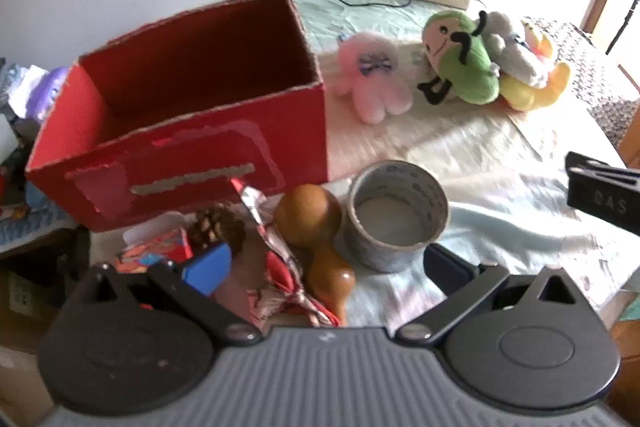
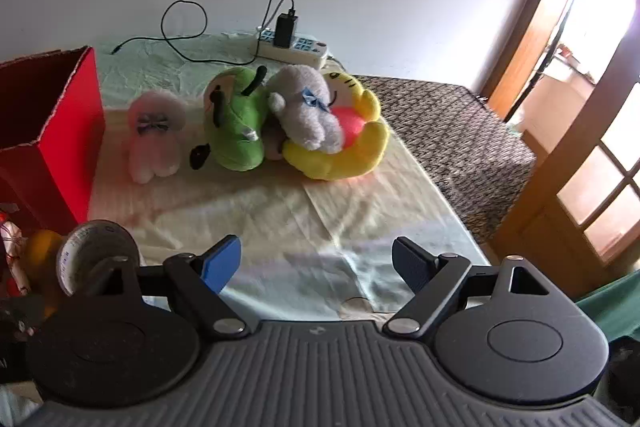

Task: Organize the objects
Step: 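Move the right gripper toward the tape roll beside the wooden toy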

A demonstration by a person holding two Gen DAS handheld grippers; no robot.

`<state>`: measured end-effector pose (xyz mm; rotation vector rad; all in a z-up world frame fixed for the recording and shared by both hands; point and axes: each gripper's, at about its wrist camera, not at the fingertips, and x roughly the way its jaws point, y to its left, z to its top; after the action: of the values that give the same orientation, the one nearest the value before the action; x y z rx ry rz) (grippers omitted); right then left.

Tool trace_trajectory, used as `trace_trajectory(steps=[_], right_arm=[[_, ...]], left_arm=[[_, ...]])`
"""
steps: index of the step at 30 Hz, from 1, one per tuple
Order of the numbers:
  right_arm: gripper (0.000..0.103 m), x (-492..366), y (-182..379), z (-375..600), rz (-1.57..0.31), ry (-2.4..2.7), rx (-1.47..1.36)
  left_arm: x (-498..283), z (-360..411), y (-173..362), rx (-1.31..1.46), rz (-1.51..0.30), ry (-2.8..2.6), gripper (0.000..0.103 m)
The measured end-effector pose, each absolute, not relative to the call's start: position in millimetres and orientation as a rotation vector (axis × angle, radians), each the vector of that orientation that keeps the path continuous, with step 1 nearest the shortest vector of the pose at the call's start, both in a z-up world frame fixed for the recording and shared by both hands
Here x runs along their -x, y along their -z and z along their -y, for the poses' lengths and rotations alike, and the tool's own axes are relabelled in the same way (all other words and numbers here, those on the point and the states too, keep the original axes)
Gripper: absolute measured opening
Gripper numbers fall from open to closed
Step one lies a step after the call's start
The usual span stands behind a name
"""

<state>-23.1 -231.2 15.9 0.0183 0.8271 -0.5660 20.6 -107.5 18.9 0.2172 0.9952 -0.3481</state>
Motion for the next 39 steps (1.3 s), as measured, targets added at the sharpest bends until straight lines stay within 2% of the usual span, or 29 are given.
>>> trace_trajectory(steps=[4,8,11,15,20,27,32,39], right_arm=[[0.083,25,-11,251,-0.838,0.392,-0.252],[0.074,8,7,266,-0.868,0.214,-0.439],[0.074,-3,20,274,-0.953,0.101,-0.514],[0.071,-19,28,275,-1.070,0.004,-0.447],[0.066,-48,37,274,-1.034,-0.122,-0.399],[0.057,-74,53,279,-1.078,-0.227,-0.342],[0.054,-86,56,279,-1.111,-0.291,-0.306],[0.053,-93,53,290,-1.102,-0.339,-0.311]], left_arm=[[-18,96,-9,-0.178,-1.031,0.405,0.102],[-13,72,4,-0.098,-1.073,0.445,0.102],[-9,60,8,-0.059,-1.074,0.406,0.102],[-11,61,7,-0.005,-1.056,0.392,0.101],[-23,83,-1,0.072,-1.033,0.383,0.102],[-46,118,4,0.059,-1.080,0.294,0.101],[-50,130,8,0.037,-1.089,0.257,0.091],[-45,120,9,0.070,-1.106,0.231,0.086]])
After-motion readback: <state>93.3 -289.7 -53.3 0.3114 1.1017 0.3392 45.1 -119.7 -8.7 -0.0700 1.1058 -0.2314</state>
